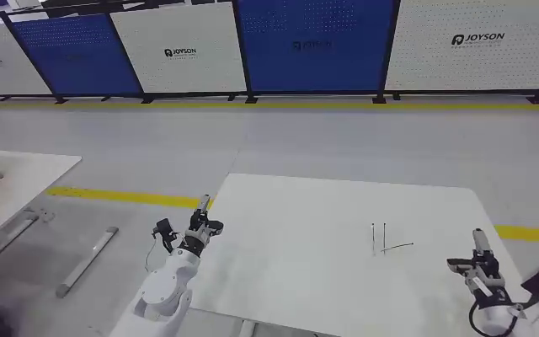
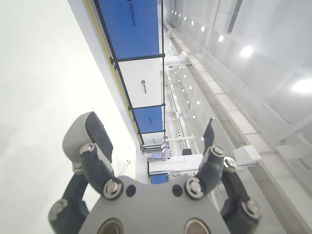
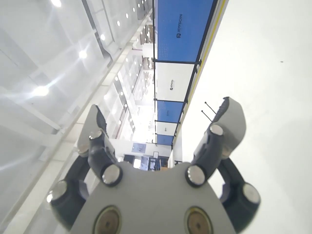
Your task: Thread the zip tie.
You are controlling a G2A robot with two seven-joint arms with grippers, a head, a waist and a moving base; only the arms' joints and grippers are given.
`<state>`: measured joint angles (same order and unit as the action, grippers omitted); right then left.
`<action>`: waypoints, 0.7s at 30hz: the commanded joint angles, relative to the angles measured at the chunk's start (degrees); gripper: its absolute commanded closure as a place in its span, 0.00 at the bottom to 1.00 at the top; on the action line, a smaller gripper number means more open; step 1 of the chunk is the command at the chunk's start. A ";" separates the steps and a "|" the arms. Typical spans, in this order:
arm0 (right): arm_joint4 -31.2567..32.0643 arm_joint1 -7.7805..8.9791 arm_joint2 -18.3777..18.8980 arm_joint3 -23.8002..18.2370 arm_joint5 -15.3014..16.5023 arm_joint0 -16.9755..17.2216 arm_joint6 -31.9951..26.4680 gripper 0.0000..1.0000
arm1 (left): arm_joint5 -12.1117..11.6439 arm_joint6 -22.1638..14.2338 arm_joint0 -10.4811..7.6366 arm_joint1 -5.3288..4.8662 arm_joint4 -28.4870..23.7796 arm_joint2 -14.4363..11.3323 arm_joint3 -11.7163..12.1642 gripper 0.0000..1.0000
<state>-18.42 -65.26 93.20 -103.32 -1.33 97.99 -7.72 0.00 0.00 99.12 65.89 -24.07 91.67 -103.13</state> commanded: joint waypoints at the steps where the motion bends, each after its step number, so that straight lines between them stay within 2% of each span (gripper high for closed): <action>1: 1.51 0.28 1.12 -0.72 -1.03 -0.29 -3.13 0.00 | 0.00 0.00 0.00 0.00 0.00 0.00 0.00 0.00; 7: 6.28 1.36 3.69 -2.33 -5.84 -2.63 -14.37 0.00 | 0.00 0.00 0.00 0.00 0.00 0.00 0.00 0.00; 21: 6.25 1.40 3.86 -2.18 -6.31 -3.05 -14.71 0.00 | 0.00 0.00 0.00 0.00 0.00 0.00 0.00 0.00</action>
<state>-12.18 -63.86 97.06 -105.50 -7.64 94.94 -22.43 0.00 0.00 99.12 65.89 -24.06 91.67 -103.13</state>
